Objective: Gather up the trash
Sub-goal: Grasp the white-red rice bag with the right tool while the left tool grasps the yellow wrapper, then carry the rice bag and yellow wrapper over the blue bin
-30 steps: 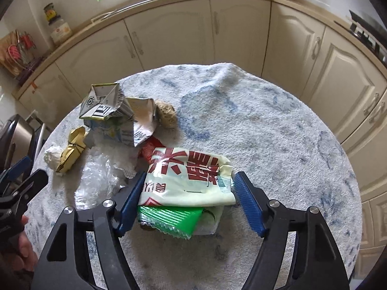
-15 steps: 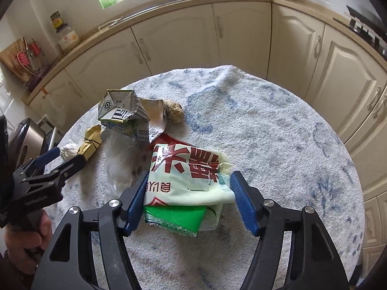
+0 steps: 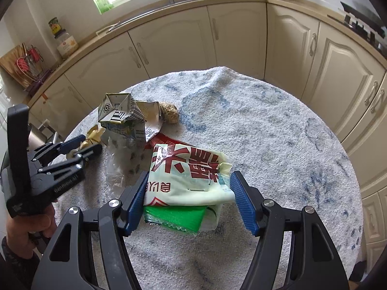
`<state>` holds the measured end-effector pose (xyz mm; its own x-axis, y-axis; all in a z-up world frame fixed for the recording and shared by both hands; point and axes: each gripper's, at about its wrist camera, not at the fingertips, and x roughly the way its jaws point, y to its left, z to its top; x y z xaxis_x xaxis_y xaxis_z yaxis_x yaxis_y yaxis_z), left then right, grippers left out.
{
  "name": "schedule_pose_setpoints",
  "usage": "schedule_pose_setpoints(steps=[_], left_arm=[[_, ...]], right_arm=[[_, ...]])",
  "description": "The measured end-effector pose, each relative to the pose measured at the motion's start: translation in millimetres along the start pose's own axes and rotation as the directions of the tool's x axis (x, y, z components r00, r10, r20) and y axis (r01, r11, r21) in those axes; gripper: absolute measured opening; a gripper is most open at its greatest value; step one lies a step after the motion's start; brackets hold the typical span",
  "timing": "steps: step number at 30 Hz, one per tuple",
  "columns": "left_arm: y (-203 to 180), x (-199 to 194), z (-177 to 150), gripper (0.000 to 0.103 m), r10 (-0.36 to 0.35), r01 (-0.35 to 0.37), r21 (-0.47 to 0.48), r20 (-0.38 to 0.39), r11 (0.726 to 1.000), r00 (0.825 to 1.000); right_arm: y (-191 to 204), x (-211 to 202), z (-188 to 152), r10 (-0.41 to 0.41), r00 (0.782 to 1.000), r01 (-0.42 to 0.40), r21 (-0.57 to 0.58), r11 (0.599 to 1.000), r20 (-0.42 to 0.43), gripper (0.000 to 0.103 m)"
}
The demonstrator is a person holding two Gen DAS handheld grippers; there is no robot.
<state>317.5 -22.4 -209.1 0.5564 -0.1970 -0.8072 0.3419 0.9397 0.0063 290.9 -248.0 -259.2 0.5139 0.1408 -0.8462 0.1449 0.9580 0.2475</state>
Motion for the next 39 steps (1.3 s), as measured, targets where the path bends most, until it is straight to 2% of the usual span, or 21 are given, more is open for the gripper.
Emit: schedule_pose_setpoints(steps=[1, 2, 4, 7, 14, 21, 27, 34, 39], left_arm=[[6.2, -1.1, 1.6, 0.017, -0.047, 0.047, -0.030, -0.007, 0.998, 0.999], [9.4, -1.5, 1.8, 0.017, -0.059, 0.059, -0.040, -0.008, 0.997, 0.998], [11.9, -2.5, -1.4, 0.016, -0.051, 0.051, -0.040, -0.002, 0.998, 0.999], [12.6, -14.1, -9.5, 0.016, -0.091, 0.092, -0.063, 0.019, 0.994, 0.996], [-2.4, -63.6, -25.0, 0.016, -0.118, 0.127, -0.078, 0.114, 0.989, 0.986], [-33.5, -121.3, -35.5, 0.016, -0.152, 0.165, -0.044, 0.216, 0.985, 0.965], [-71.0, -164.7, -49.4, 0.016, -0.200, 0.201, 0.023, 0.261, 0.979, 0.944], [-134.7, -206.3, -58.1, 0.017, -0.291, 0.265, 0.123, 0.308, 0.956, 0.906], [-191.4, -229.4, -63.9, 0.017, -0.394, 0.336, 0.221, 0.323, 0.916, 0.860]], right_arm=[[-0.5, -1.8, -0.5, 0.001, 1.000, -0.001, 0.002, 1.000, 0.003, 0.068], [-0.5, -3.1, -0.8, 0.002, 1.000, -0.002, 0.003, 1.000, 0.005, 0.068], [-1.2, -7.2, -1.9, 0.010, 1.000, -0.010, 0.009, 1.000, 0.012, 0.068], [-1.4, -16.2, -4.3, 0.011, 1.000, -0.012, 0.011, 1.000, 0.027, 0.068], [-3.3, -49.8, -10.0, 0.016, 0.996, -0.018, 0.020, 1.000, 0.085, 0.068], [-4.5, -97.3, -18.0, 0.014, 0.986, -0.018, 0.017, 1.000, 0.164, 0.068], [-16.9, -142.7, -31.4, 0.004, 0.972, -0.012, 0.032, 0.999, 0.237, 0.068], [-48.3, -198.1, -58.6, -0.044, 0.949, 0.020, 0.081, 0.996, 0.312, 0.068], [-82.4, -242.2, -84.2, -0.107, 0.926, 0.060, 0.139, 0.988, 0.362, 0.068]])
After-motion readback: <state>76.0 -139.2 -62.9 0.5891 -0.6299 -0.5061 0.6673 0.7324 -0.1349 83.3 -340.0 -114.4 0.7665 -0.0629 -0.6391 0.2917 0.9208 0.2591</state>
